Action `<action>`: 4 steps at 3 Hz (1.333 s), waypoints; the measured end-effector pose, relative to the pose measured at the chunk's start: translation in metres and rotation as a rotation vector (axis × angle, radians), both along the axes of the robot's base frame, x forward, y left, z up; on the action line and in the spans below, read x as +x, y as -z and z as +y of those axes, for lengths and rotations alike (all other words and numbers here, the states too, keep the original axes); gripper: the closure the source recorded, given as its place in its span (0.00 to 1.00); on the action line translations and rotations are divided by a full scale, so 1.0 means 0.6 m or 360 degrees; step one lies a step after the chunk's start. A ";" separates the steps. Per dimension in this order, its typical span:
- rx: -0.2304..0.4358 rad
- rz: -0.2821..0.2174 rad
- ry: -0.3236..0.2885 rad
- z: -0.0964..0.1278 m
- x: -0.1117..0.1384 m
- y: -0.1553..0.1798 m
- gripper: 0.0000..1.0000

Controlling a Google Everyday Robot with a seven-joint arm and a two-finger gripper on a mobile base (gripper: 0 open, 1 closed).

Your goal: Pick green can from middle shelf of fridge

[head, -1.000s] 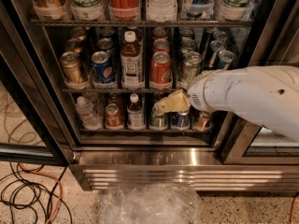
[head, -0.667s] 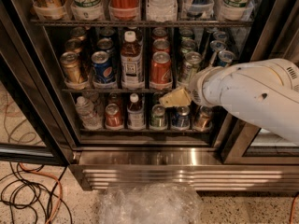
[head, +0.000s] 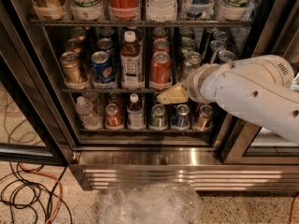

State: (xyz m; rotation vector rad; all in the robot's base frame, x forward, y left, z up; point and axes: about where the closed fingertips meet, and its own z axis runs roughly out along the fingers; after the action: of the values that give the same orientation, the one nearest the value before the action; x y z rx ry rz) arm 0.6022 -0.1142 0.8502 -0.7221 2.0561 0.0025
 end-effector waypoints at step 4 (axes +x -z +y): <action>0.0046 -0.0029 0.0065 -0.009 0.035 -0.007 0.31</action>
Offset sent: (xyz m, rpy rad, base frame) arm 0.0183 -0.0048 0.0033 0.0204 -0.0174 -0.0302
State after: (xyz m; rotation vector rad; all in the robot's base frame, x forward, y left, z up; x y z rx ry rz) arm 0.6229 -0.1198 0.8544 -0.6596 2.0489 0.0022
